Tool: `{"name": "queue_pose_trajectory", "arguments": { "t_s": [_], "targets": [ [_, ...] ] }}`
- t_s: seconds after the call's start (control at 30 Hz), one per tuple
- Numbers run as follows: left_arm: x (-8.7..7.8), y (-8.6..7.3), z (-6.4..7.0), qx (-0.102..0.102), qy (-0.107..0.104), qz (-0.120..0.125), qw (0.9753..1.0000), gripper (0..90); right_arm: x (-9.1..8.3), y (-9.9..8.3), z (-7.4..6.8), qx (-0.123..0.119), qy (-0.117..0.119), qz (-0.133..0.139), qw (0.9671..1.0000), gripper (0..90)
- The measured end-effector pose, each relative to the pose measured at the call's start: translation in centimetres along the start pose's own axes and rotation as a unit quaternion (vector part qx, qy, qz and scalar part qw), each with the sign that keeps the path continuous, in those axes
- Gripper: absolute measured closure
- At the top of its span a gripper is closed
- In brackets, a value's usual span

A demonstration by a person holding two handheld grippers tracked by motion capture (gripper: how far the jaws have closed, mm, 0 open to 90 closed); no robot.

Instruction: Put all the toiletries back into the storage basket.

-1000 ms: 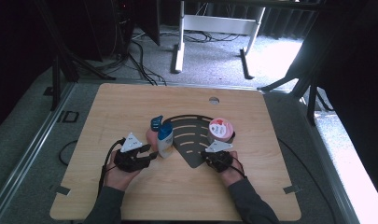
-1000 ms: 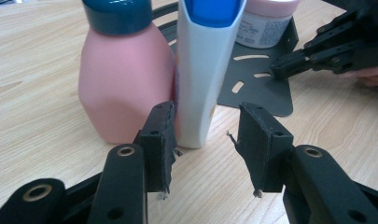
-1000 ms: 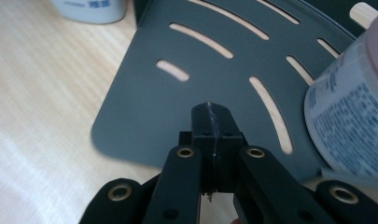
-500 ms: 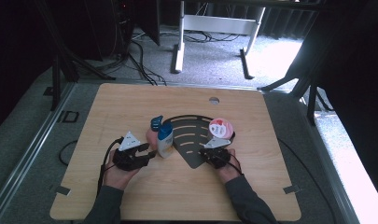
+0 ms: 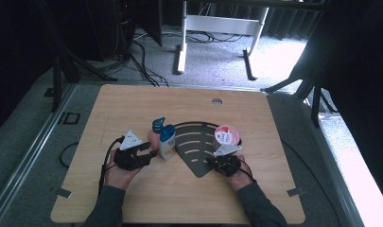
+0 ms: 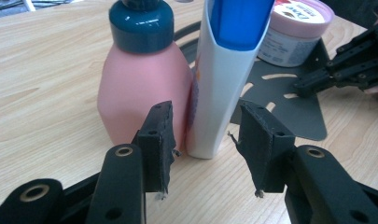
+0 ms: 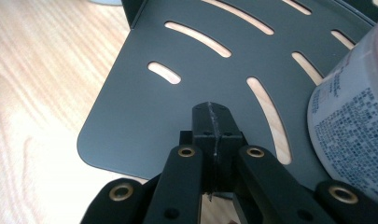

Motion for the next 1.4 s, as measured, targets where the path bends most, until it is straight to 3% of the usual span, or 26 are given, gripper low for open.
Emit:
{"name": "queue_pose_trajectory", "arguments": {
  "t_s": [0.27, 0.4, 0.5, 0.6, 0.8, 1.0, 1.17, 1.33, 1.4],
  "targets": [
    [-0.4, 0.9, -0.6, 0.003, 0.009, 0.008, 0.9999, 54.3, -0.6, -0.5, 0.0, 0.005, 0.007, -0.002, 1.0, 90.0],
    [-0.5, 1.7, -1.2, 0.002, 0.015, 0.014, 0.9998, 54.6, -0.6, -0.6, -0.2, 0.006, -0.001, 0.007, 1.0, 90.0],
    [-0.8, 2.4, -1.7, 0.0, 0.017, 0.024, 0.9996, 55.3, -0.7, -0.8, -0.3, 0.007, -0.001, 0.014, 0.9999, 84.1],
    [-1.1, 3.3, -2.0, -0.001, 0.018, 0.033, 0.9993, 56.9, -0.9, -0.9, -0.4, 0.004, 0.0, 0.015, 0.9999, 84.4],
    [-1.4, 5.1, -2.3, 0.008, 0.014, 0.036, 0.9992, 64.3, -1.0, -0.9, -0.9, -0.005, 0.001, 0.013, 0.9999, 82.9],
    [-0.8, 7.2, -2.9, 0.016, 0.009, 0.034, 0.9993, 79.2, -1.2, -1.1, -1.0, -0.005, 0.003, 0.012, 0.9999, 81.6],
    [0.0, 8.6, -2.5, 0.034, 0.0, 0.021, 0.9992, 88.2, -1.3, -1.1, -1.0, -0.004, 0.003, 0.011, 0.9999, 81.4],
    [0.3, 9.2, -1.6, 0.04, -0.011, 0.021, 0.9989, 87.6, -1.4, -1.1, -1.1, -0.006, 0.003, 0.012, 0.9999, 81.2],
    [0.2, 9.3, -1.2, 0.04, -0.015, 0.024, 0.9988, 83.2, -1.5, -1.2, -1.1, -0.006, 0.003, 0.012, 0.9999, 80.9]
  ]
}}
Point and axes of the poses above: each handheld gripper's, and its own axes: x roughly forward along the jaws, y roughly out of its top, z roughly to its right, the point moved 2 cm from there along x, roughly forward along the jaws, and after that the axes turned 1 degree about -x, right-handed, at the moved point
